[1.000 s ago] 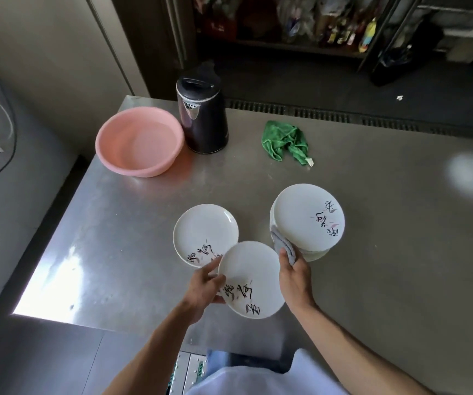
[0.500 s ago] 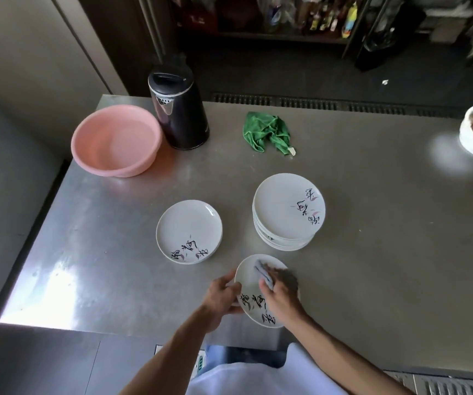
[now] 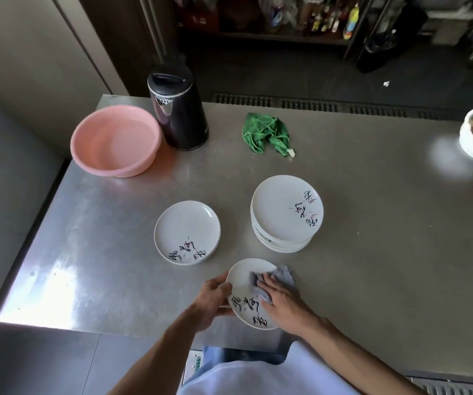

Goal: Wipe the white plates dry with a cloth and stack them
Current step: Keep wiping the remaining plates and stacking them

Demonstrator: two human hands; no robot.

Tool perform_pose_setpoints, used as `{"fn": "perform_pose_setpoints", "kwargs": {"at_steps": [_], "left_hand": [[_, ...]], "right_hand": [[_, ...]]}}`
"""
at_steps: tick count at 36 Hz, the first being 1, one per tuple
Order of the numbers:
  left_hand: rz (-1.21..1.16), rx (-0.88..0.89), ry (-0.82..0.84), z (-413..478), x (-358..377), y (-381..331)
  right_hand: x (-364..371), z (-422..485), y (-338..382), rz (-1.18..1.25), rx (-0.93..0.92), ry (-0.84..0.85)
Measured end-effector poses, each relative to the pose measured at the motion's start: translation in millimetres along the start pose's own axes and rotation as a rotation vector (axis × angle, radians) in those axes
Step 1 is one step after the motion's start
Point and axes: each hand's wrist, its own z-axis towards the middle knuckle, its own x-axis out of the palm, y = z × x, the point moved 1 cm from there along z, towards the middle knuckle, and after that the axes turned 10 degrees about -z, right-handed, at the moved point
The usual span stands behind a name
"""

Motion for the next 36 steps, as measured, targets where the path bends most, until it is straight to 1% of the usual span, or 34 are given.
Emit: {"fn": "perform_pose_setpoints", "kwargs": {"at_steps": [2,3,4,7,8,9,11,14,16,17,19,21,22,23,24,25,26,28,29,30,32,33,34,36], "left_hand": [[0.027,0.009,0.015,-2.8,5.3,-2.5],[0.039,0.013,0.019,-4.9,7.6,-4.5],[0.042,0.017,0.021,-6.9,9.1,-6.4],[0.009,0.037,0.006,-11.8,7.9,-9.4],[-0.006,0.044,-0.005,-12.6,5.8,-9.6],[-0.018,0.048,-0.017,-13.1,3.3,-9.4],[-0.025,0.055,-0.032,-14.5,-0.8,-8.6],[0.000,0.064,-0.041,-18.4,-1.8,-7.6],[0.022,0.067,-0.051,-21.3,0.7,-7.3],[0.034,0.067,-0.052,-22.2,2.7,-7.2],[0.060,0.065,-0.037,-22.2,7.9,-6.6],[0.085,0.065,-0.027,-22.7,13.5,-6.9],[0.094,0.066,-0.021,-23.5,16.0,-7.4],[0.099,0.068,-0.011,-24.0,17.8,-7.6],[0.102,0.072,0.001,-24.0,19.1,-7.7],[0.102,0.075,0.011,-24.1,19.6,-7.7],[0.098,0.077,0.014,-24.4,19.1,-7.5],[0.080,0.082,0.004,-24.8,16.3,-6.6],[0.070,0.086,0.001,-25.5,14.2,-6.5],[0.060,0.083,-0.008,-26.0,12.1,-6.4],[0.050,0.078,-0.030,-25.4,6.8,-6.0],[0.054,0.079,-0.040,-24.1,4.3,-5.5],[0.061,0.079,-0.050,-22.5,2.4,-5.0],[0.081,0.076,-0.048,-21.4,2.8,-6.0]], "right_hand": [[0.4,11.8,8.6,-0.058,0.078,0.002],[2.4,15.8,12.5,-0.042,0.086,0.015],[4.2,18.4,16.7,-0.016,0.037,0.032],[-2.0,7.9,33.2,0.049,-0.301,0.045],[-6.3,1.2,35.7,0.093,-0.377,0.055],[-10.1,-5.1,35.8,0.141,-0.418,0.066],[-13.6,-17.0,27.5,0.160,-0.432,0.075],[-11.3,-28.5,5.8,0.054,-0.403,0.079],[-6.7,-25.5,-2.9,0.007,-0.328,0.049],[-5.0,-19.4,-3.1,0.028,-0.254,0.026],[-3.4,-2.7,3.3,0.088,-0.046,-0.009],[-4.5,16.7,15.3,0.098,0.148,-0.042],[-5.1,23.9,23.0,0.194,0.215,-0.043],[-6.8,28.0,33.1,0.366,0.231,-0.023],[-5.5,29.1,41.6,0.498,0.197,0.024],[-5.9,28.5,48.3,0.570,0.141,0.066],[-4.6,25.4,51.1,0.576,0.089,0.098],[-0.6,19.2,42.9,0.515,0.048,0.117],[1.9,18.2,35.9,0.420,0.058,0.097],[4.7,18.8,27.9,0.289,0.081,0.068],[5.5,20.2,19.2,0.093,0.210,0.013],[4.4,20.6,19.6,0.065,0.256,-0.002],[4.1,20.3,22.4,0.072,0.243,-0.006],[4.6,17.6,33.2,0.201,0.106,0.026]]}}
